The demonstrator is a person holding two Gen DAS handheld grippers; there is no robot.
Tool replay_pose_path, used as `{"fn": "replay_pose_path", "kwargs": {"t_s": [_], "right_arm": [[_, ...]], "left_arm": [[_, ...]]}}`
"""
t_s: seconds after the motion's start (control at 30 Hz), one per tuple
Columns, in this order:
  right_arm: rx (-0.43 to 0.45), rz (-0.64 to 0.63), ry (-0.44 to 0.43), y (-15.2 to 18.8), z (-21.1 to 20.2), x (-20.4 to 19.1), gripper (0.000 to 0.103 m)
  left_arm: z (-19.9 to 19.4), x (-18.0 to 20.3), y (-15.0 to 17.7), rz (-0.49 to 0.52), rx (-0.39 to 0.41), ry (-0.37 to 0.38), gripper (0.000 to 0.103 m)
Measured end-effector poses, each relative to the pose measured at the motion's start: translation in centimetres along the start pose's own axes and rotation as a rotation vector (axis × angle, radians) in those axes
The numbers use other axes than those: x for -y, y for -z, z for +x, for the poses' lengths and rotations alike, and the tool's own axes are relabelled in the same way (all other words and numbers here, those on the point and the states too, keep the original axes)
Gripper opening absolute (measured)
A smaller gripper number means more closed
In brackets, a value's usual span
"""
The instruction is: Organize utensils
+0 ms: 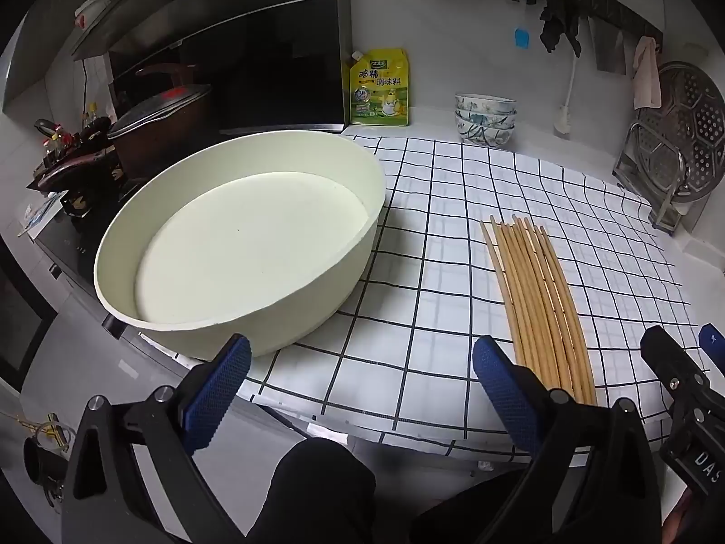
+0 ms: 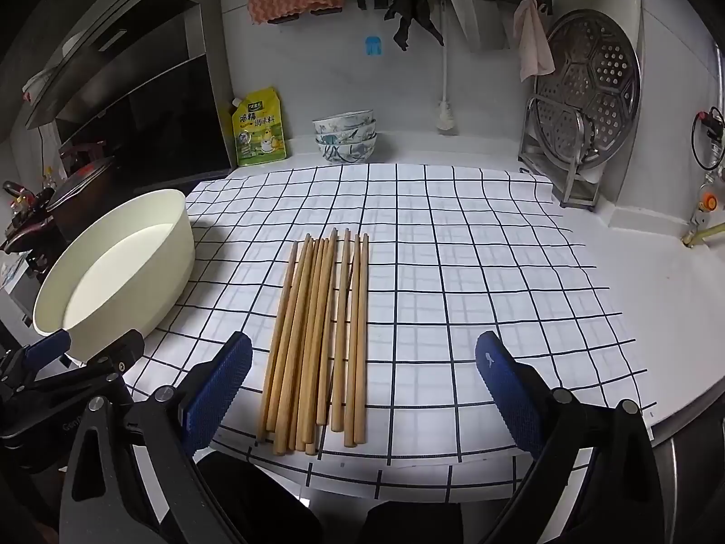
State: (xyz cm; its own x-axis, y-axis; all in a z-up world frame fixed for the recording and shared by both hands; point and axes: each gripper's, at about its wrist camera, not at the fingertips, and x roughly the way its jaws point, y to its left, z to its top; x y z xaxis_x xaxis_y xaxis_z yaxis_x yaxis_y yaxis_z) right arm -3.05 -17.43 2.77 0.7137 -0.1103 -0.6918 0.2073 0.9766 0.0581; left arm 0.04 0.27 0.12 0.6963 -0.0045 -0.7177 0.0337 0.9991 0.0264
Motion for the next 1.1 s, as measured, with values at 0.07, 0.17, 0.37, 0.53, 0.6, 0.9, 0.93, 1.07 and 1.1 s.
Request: {"fn": "replay_pose_path", "kwargs": {"t_s": [0.07,0.17,0.37,0.53,0.6,0.9,0.93,1.07,1.1], "right_arm": [[-0.002,0.001,0.001,0.01,0.07,-0.06,0.094],[0.000,0.001,0.000,-0.02,0.01,-0.05,0.094],[-0.001,0.000,-0.008,0.01,0.08,-0.07,0.094],[0.001,0.002,-0.008,0.02,0.02,0.00,0.094],[0.001,0.003,-0.007,0.01,0.01,0.01,0.095],[0.006,0.002,-0.004,0.01,-0.14,0.01,0.094],[0.006,0.003,-0.004,-0.01,-0.16,0.03,0.094],[0.007,0.002,-0.003,-0.06,-0.20,0.09,0.094],[0.006,0.002,-0.003,-0.08,-0.20,0.10,0.094]], "left_arm": [[-0.37,0.01,-0.24,0.001,0.003,-0.004,0.097],[-0.39,0.05,-0.23,0.003,0.004,-0.004,0.097],[-0.39,0.12,-0.20,0.003,0.003,-0.006,0.097],[-0.31,0.17,-0.11,0.004,0.004,-0.007,0.097],[-0.31,0.18,-0.07,0.004,0.005,-0.006,0.097],[-0.30,0.20,-0.03,0.003,0.005,-0.007,0.097],[-0.30,0.23,-0.02,0.003,0.005,-0.007,0.097],[-0.30,0.28,0.01,0.002,0.006,-0.005,0.097],[-0.30,0.26,0.01,0.002,0.005,-0.006,0.097]]}}
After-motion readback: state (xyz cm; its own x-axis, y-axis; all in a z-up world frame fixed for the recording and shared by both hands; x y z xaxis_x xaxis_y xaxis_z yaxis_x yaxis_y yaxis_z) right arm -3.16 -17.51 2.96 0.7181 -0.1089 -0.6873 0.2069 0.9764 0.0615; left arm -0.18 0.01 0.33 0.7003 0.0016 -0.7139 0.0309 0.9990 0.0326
